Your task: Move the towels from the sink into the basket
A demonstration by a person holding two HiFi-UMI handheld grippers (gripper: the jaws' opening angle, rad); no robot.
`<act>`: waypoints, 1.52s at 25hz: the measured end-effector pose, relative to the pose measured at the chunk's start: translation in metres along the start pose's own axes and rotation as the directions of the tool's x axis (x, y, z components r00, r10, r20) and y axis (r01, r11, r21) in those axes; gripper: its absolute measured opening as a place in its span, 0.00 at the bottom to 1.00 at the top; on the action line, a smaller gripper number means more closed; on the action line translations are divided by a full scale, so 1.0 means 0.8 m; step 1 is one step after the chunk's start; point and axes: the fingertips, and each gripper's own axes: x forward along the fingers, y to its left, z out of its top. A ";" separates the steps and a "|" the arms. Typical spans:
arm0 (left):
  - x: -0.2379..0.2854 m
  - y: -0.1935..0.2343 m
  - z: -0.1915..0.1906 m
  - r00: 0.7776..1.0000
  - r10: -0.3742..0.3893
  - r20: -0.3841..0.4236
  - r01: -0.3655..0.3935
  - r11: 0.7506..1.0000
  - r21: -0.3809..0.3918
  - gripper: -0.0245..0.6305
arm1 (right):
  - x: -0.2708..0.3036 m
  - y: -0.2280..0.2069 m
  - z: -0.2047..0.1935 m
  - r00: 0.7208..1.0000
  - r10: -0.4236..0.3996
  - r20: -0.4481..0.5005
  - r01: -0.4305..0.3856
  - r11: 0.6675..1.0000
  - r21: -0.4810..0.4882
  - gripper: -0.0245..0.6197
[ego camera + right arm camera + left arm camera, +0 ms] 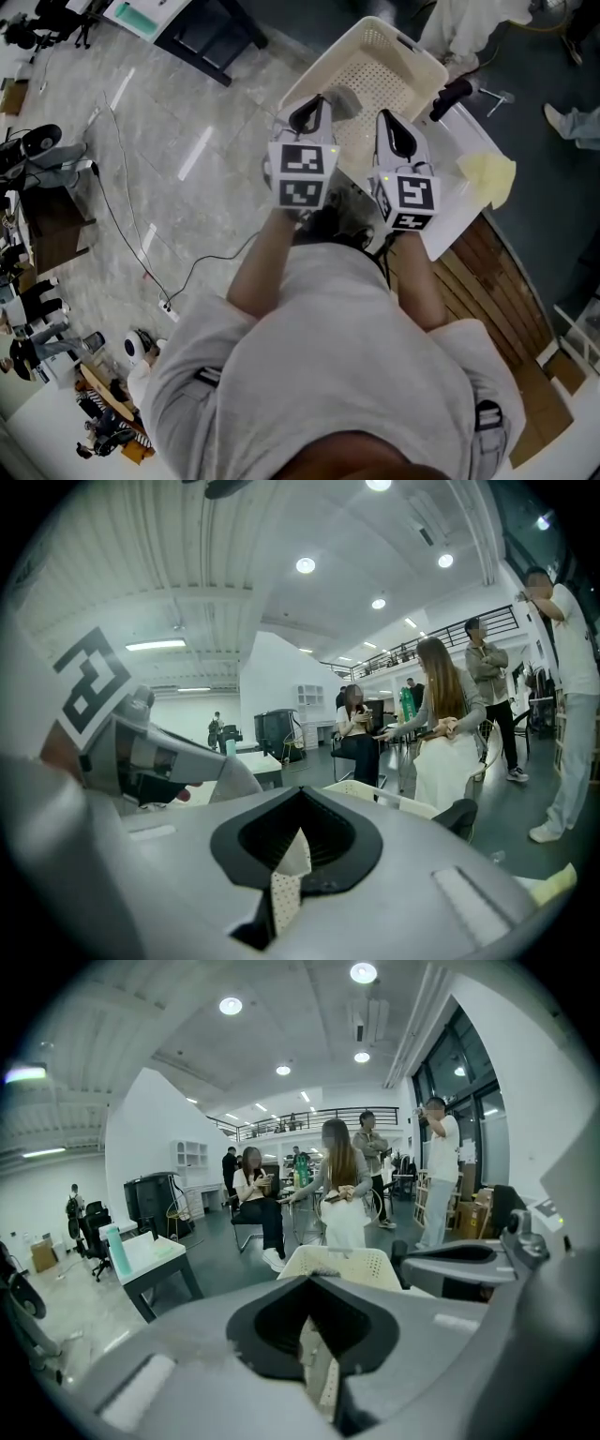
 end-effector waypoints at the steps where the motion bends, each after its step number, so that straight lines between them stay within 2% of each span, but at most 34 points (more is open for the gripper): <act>1: 0.001 -0.002 -0.001 1.000 -0.009 -0.004 0.009 1.000 0.000 0.07 | 0.000 0.001 0.001 1.000 -0.003 -0.001 0.003 1.000 0.000 0.05; 11: 0.028 -0.028 -0.014 0.995 -0.095 -0.038 0.096 0.995 0.014 0.07 | -0.001 -0.015 -0.007 0.998 -0.059 -0.016 0.059 0.998 0.015 0.05; 20: 0.067 -0.058 -0.044 0.977 -0.185 -0.111 0.188 0.982 0.017 0.07 | -0.007 -0.042 -0.023 0.990 -0.134 -0.045 0.136 0.990 0.033 0.05; 30: 0.102 -0.064 -0.059 0.964 -0.219 -0.149 0.223 0.975 0.011 0.07 | 0.003 -0.058 -0.031 0.984 -0.170 -0.062 0.173 0.984 0.044 0.05; 38: 0.116 -0.084 -0.092 0.936 -0.260 -0.237 0.273 0.962 0.022 0.11 | -0.005 -0.073 -0.037 0.977 -0.199 -0.077 0.203 0.978 0.049 0.05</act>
